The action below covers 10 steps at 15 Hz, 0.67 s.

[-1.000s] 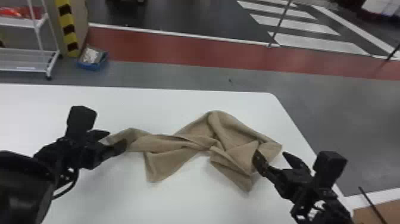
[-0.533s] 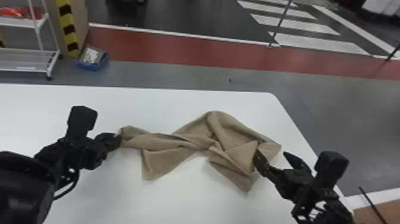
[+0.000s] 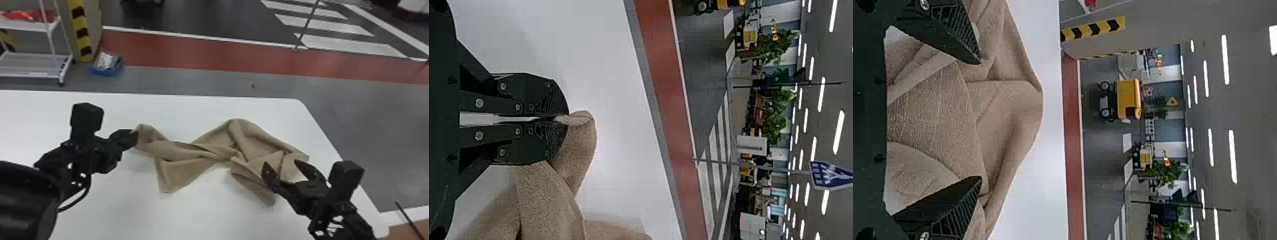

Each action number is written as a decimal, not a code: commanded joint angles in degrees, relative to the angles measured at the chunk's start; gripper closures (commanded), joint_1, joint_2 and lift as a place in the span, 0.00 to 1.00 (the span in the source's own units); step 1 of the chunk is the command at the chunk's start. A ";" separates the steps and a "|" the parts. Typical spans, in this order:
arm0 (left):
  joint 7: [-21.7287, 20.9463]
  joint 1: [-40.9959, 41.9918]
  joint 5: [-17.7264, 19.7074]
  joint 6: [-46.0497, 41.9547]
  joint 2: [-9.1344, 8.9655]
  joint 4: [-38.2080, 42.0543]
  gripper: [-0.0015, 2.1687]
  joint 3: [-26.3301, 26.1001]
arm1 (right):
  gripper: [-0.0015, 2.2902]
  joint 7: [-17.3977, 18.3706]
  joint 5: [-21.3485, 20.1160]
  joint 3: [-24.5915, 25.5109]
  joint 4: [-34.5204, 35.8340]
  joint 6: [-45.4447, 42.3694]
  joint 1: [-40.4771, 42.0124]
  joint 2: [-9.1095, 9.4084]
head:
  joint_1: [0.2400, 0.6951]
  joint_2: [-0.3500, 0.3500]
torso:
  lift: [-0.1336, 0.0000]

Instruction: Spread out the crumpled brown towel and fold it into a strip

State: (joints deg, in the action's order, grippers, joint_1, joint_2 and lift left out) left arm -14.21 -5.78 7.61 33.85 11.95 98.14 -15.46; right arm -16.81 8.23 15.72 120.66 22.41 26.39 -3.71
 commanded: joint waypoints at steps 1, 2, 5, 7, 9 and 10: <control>-0.02 1.29 2.58 0.04 0.09 2.67 0.50 1.40 | 0.02 -4.82 -4.36 -1.39 -0.69 -0.30 -0.72 -0.15 | 1.00 0.16 | 0.08; 0.06 1.91 3.20 0.04 0.35 4.51 0.50 1.49 | 0.04 -7.72 -4.36 -1.30 -1.57 -0.30 -1.16 -0.24 | 1.00 0.17 | 0.08; 0.06 2.87 3.37 0.39 0.97 8.12 0.50 1.49 | 0.07 -7.98 -6.82 -2.44 -3.94 -1.53 -2.57 -0.24 | 1.00 0.21 | 0.08; 0.06 3.14 3.37 0.92 0.97 8.47 0.50 1.40 | 0.08 -7.01 -10.69 -5.17 -6.49 -3.11 -4.85 -0.24 | 1.00 0.20 | 0.08; 0.06 3.23 3.37 0.92 0.97 8.56 0.50 1.40 | 0.09 -6.75 -12.80 -7.45 -9.39 -3.64 -7.58 -0.33 | 1.00 0.22 | 0.08; 0.06 3.31 3.28 1.09 0.97 8.47 0.50 1.40 | 0.09 -6.57 -13.86 -8.60 -10.44 -3.11 -8.72 -0.24 | 1.00 0.23 | 0.08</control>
State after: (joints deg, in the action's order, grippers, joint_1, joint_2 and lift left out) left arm -14.15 -2.56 10.98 34.77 12.92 106.60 -14.06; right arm -23.47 -3.95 8.87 112.01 18.93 19.49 -3.99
